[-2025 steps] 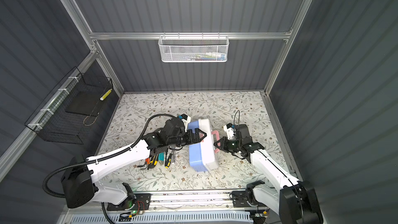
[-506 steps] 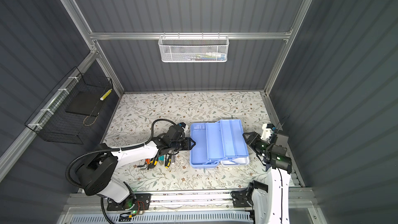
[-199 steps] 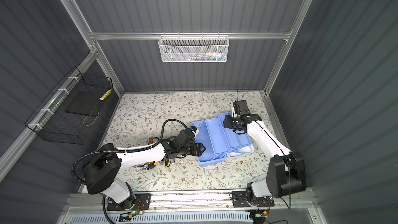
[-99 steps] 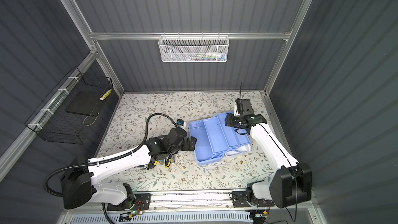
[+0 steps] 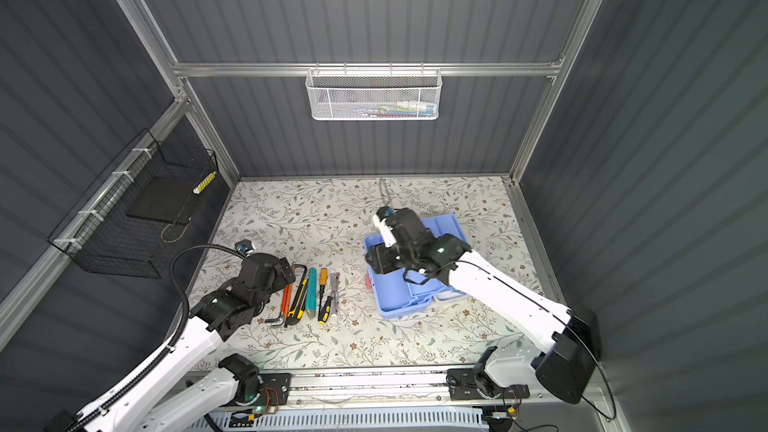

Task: Pack the tool kit
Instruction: 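Release the toolbox with both grippers and move them over the row of tools, then lower the right gripper onto the clear screwdriver and close on it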

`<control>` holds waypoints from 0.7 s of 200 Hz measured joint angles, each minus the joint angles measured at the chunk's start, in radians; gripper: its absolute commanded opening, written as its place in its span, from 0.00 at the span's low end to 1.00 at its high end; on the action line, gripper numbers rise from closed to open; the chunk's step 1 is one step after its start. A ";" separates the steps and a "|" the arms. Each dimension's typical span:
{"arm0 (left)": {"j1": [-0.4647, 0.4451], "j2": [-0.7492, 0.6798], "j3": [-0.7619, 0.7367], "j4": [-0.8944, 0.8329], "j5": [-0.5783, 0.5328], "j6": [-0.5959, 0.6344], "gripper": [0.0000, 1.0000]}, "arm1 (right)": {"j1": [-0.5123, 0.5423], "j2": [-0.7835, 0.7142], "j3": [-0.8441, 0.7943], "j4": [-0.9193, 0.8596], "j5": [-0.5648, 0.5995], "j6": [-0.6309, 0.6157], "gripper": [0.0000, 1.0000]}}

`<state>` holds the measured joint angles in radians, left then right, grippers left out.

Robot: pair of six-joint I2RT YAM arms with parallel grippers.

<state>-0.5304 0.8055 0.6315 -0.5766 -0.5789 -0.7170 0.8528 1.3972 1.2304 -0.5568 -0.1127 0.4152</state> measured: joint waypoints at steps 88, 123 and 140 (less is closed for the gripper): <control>0.027 -0.055 -0.107 -0.036 0.053 -0.023 0.99 | 0.210 0.441 0.122 0.010 0.007 0.068 0.45; 0.028 0.006 -0.137 0.032 0.029 -0.009 0.99 | 0.223 0.551 0.159 0.014 0.001 0.118 0.42; 0.028 0.064 -0.144 0.055 0.029 -0.008 1.00 | 0.226 0.596 0.190 0.009 0.010 0.136 0.41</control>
<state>-0.5022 0.8700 0.4873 -0.5217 -0.5503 -0.7254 1.0786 1.9934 1.4208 -0.5476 -0.1032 0.5510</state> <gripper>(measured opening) 0.995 0.413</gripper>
